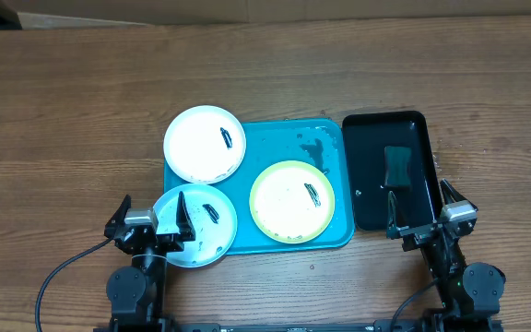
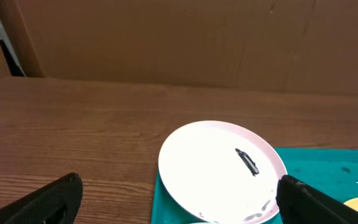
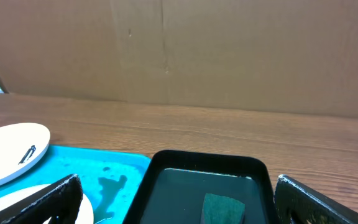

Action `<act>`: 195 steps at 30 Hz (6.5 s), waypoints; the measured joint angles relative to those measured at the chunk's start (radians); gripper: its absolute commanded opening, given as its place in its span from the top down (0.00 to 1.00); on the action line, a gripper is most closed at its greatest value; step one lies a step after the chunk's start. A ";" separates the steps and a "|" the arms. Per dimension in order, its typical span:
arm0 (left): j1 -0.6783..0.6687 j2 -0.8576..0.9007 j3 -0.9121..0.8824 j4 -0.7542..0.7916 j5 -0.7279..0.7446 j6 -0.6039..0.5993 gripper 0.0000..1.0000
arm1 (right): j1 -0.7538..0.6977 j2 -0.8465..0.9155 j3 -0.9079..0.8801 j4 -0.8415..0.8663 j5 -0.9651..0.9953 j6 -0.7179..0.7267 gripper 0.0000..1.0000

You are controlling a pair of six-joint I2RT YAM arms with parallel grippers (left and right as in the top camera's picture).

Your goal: Clean dirty plates on tray and stack at the side

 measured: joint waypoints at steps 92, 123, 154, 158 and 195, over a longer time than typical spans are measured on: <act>0.000 0.000 0.000 0.000 0.000 0.000 0.00 | 0.000 0.000 0.000 0.000 0.000 -0.001 0.00; 0.000 0.000 0.000 0.000 0.000 0.000 0.00 | 0.000 0.000 0.000 0.000 0.000 0.000 0.00; 0.000 0.001 0.092 -0.133 0.304 -0.176 0.00 | 0.000 0.001 0.041 -0.114 -0.118 0.384 0.00; 0.000 0.038 0.272 -0.291 0.337 -0.193 0.00 | 0.000 0.037 0.178 -0.204 -0.131 0.403 0.00; -0.253 1.688 1.486 -1.245 0.380 -0.145 0.51 | 0.000 1.555 1.394 -1.200 -0.037 0.199 0.17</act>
